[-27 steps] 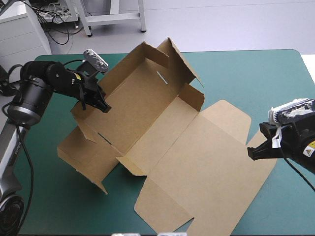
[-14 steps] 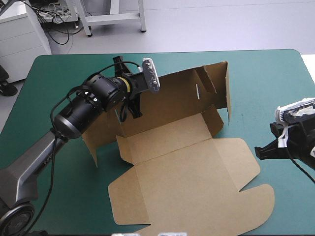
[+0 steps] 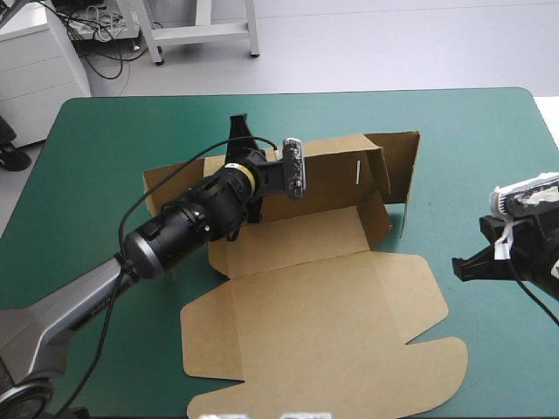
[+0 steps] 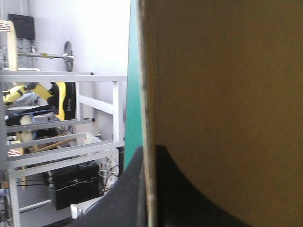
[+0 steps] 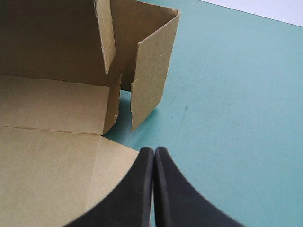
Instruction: Fold the box
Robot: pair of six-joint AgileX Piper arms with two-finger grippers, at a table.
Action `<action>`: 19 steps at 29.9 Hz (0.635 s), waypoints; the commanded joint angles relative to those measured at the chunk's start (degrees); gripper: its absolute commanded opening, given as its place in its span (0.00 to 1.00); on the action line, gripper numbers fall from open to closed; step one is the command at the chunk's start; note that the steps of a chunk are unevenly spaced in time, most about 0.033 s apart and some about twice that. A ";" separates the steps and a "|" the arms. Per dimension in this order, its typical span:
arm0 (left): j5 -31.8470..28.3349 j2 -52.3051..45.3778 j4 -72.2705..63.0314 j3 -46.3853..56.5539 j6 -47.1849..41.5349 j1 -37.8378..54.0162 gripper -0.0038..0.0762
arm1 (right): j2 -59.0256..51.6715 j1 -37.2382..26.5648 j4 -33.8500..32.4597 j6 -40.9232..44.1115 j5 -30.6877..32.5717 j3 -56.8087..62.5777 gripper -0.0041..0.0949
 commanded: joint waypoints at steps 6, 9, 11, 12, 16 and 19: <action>-13.21 -6.83 26.39 11.45 -19.79 -3.81 0.01 | -0.38 -0.33 -0.21 0.78 -5.31 -1.83 0.02; -14.63 -7.24 31.02 15.06 -24.55 -3.81 0.01 | -0.38 -0.33 -0.21 0.93 -5.19 -1.83 0.02; -15.04 -7.65 35.19 17.19 -29.07 -3.81 0.01 | -0.38 -0.33 -0.21 0.93 -5.19 -1.83 0.02; -15.04 -7.91 38.05 18.35 -31.90 -3.81 0.01 | -0.38 -0.33 -0.21 0.93 -5.40 -1.83 0.02; -15.07 -9.03 52.88 22.33 -45.41 -3.81 0.01 | -0.27 -0.33 -0.32 1.16 -6.47 -1.83 0.02; -14.07 -9.17 58.89 23.90 -52.13 -3.81 0.01 | 0.41 -0.33 -1.32 3.05 -7.78 -1.83 0.04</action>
